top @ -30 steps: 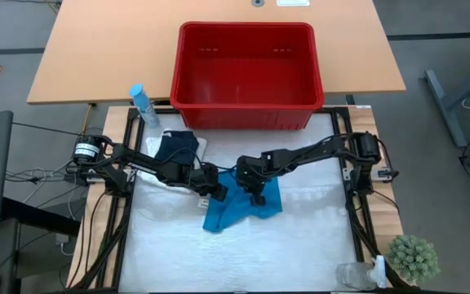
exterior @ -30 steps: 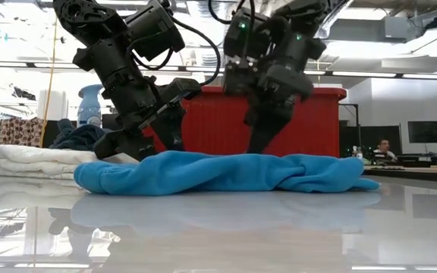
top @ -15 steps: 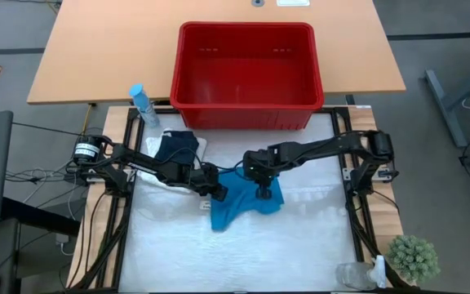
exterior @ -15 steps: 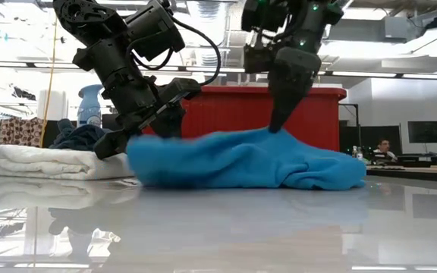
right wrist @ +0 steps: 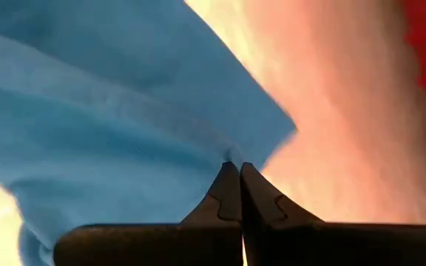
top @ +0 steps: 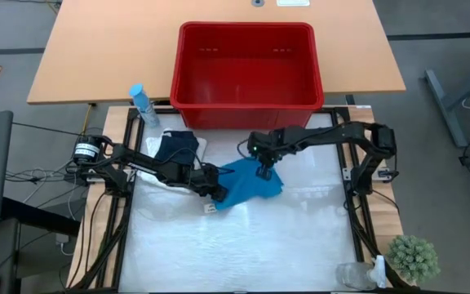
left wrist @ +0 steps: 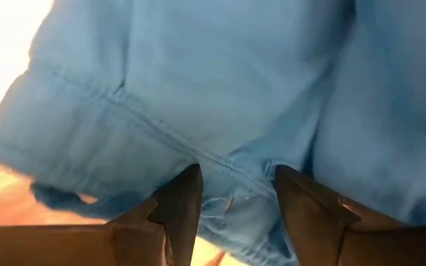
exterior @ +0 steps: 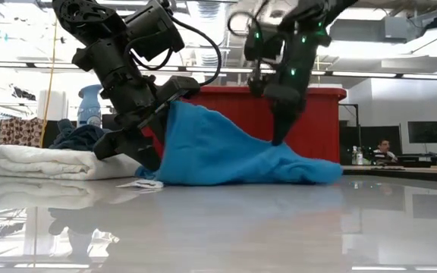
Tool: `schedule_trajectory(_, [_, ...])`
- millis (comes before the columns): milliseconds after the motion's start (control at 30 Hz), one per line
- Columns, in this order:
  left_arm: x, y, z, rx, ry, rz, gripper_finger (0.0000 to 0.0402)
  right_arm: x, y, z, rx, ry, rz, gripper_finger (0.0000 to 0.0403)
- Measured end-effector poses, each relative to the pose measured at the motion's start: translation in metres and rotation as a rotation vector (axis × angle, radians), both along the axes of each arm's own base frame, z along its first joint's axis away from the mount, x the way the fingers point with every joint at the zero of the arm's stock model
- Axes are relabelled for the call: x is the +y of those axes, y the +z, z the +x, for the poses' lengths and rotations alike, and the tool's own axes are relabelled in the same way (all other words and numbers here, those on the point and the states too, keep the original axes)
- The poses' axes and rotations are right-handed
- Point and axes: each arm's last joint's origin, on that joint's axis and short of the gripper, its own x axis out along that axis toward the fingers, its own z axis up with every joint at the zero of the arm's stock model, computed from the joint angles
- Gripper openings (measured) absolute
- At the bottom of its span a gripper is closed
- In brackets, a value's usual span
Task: Fold Laundry from Bin
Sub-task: Fold the blue shorts
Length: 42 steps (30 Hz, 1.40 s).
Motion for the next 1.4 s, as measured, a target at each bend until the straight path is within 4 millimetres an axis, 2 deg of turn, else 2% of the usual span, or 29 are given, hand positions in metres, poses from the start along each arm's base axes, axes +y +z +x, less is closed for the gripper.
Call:
schedule_trajectory(233, [-0.001,0.000,0.000,0.003,-0.013,0.004,0.0169,-0.032,-0.017,-0.010,-0.004,-0.068,0.006,0.0014])
schedule_trajectory(400, [-0.002,0.000,0.000,0.004,-0.018,0.006,0.0169,-0.040,-0.017,-0.007,-0.089,-0.048,0.020,0.0014])
schedule_trajectory(833, [-0.005,0.000,0.000,-0.002,-0.086,-0.032,0.0169,-0.043,-0.006,0.011,-0.284,-0.023,-0.015,0.0014])
schedule_trajectory(1033, [-0.006,0.000,0.000,-0.003,-0.118,-0.069,0.0169,-0.048,-0.023,0.019,-0.291,-0.007,0.054,0.0014])
schedule_trajectory(1200, [-0.009,0.001,0.000,-0.007,-0.137,-0.074,0.0169,-0.039,-0.035,0.033,-0.271,0.058,0.093,0.0015])
schedule_trajectory(1400, [-0.012,0.001,0.000,-0.009,-0.167,-0.111,0.0169,-0.034,-0.018,0.051,-0.340,0.128,0.019,0.0016])
